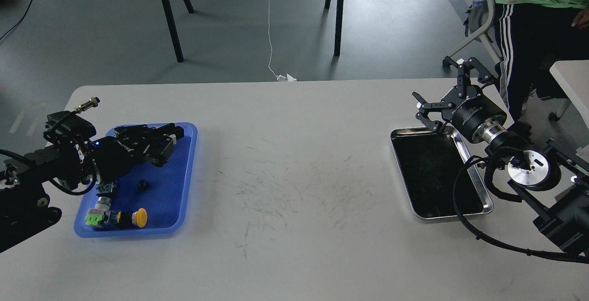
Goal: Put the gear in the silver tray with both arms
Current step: 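Carry the black gear with the left gripper toward the silver tray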
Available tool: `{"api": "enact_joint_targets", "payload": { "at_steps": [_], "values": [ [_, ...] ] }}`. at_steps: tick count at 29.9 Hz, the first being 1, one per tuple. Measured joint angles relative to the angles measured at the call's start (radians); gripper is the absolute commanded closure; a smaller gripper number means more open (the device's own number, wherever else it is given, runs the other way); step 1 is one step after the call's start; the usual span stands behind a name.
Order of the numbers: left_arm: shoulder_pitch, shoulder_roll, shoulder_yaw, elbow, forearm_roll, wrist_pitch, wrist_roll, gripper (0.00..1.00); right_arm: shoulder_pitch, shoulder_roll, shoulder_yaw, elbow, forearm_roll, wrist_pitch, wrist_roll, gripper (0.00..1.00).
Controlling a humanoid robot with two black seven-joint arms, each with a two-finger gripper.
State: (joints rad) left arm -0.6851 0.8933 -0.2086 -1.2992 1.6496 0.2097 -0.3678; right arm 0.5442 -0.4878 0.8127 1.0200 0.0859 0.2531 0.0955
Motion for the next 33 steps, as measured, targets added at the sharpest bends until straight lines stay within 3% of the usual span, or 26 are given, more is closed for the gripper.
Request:
{"api": "enact_joint_targets", "payload": {
  "at_steps": [9, 13, 23, 33],
  "values": [
    [-0.097, -0.115, 0.015, -0.062, -0.005, -0.003, -0.031, 0.91, 0.003, -0.008, -0.001, 0.0, 0.0, 0.0, 0.0, 0.01],
    [-0.129, -0.231, 0.044, -0.053, -0.006, -0.002, -0.04, 0.91, 0.013, -0.012, -0.003, -0.003, 0.0, -0.002, -0.002, 0.01],
    [-0.154, -0.558, 0.14, 0.121, -0.001, 0.001, -0.051, 0.91, 0.052, -0.018, -0.008, -0.03, 0.0, -0.013, -0.008, 0.01],
    [-0.127, -0.808, 0.247, 0.308, 0.004, 0.02, -0.063, 0.91, 0.062, -0.018, -0.013, -0.051, -0.002, -0.014, -0.01, 0.01]
  ]
}}
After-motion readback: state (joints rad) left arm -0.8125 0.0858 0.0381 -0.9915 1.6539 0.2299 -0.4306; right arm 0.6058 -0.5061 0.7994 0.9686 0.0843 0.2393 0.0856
